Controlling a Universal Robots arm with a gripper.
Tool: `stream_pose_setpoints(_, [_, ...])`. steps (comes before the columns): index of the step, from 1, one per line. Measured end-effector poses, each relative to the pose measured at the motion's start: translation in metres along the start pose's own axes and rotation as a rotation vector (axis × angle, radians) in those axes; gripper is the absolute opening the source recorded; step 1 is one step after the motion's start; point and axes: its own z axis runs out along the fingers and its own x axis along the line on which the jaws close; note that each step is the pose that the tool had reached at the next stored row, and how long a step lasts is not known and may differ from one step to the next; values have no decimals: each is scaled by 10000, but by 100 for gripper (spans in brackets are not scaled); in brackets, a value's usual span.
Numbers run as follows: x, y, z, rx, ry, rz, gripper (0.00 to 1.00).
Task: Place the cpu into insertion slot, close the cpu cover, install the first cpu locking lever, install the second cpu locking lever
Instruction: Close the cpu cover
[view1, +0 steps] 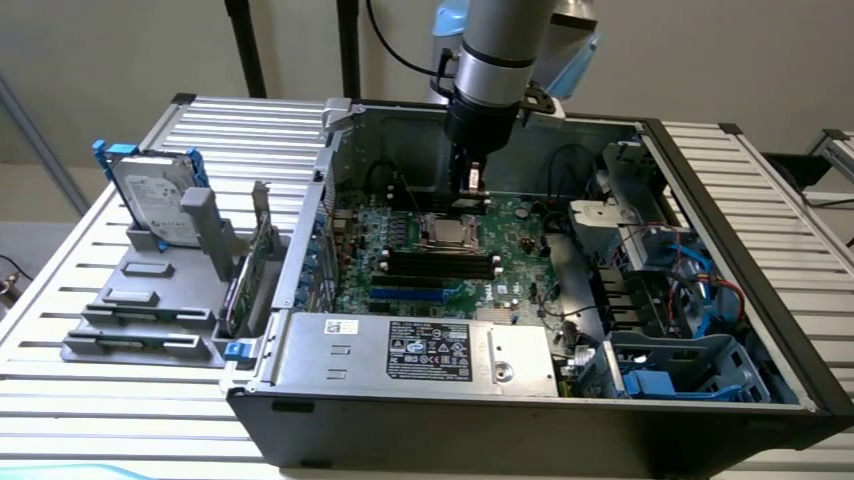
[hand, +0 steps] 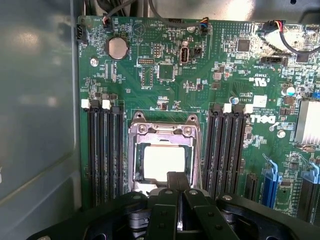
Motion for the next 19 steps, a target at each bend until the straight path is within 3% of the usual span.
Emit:
stream_pose_setpoints(3, [0, -36, 6, 8, 2, 1, 11])
stream_pose_setpoints(9, [-4, -179, 52, 282, -44, 10, 11])
stream_pose_setpoints(11, [-6, -212, 73, 347, -53, 13, 11])
stream_pose_setpoints(19, [-8, -261, 217, 399, -53, 13, 11])
